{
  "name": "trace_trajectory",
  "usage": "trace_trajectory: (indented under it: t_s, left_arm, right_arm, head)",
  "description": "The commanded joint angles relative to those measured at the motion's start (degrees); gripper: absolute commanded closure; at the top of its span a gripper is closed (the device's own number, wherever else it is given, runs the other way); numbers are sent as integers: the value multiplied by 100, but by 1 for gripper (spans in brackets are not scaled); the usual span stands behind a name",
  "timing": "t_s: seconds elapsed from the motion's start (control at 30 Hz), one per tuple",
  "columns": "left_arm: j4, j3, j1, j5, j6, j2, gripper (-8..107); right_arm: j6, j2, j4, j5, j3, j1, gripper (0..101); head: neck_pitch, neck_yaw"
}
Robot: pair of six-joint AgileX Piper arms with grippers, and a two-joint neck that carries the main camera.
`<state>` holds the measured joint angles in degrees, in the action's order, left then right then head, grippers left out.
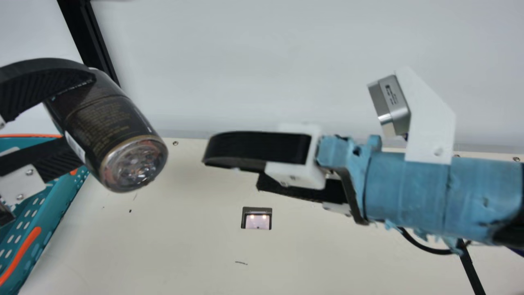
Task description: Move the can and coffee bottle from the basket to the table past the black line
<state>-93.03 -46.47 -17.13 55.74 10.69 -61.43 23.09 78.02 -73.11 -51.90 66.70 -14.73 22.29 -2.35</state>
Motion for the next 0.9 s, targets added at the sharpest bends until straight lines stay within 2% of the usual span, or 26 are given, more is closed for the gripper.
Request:
trace_trajectory:
  t_s: [0.0, 0.4, 0.87]
  left_arm:
    - [0, 0, 0, 0, 0, 0, 89]
    - [0, 0, 0, 0, 0, 0, 89]
    - [0, 0, 0, 0, 0, 0, 89]
  right_arm:
    - [-23, 176, -250, 43, 76, -98, 0]
    - [132, 544, -1389, 172, 139, -259, 0]
    - [363, 674, -2132, -100, -125, -345, 0]
  head:
    - [17, 57]
    - [17, 57]
    - [17, 57]
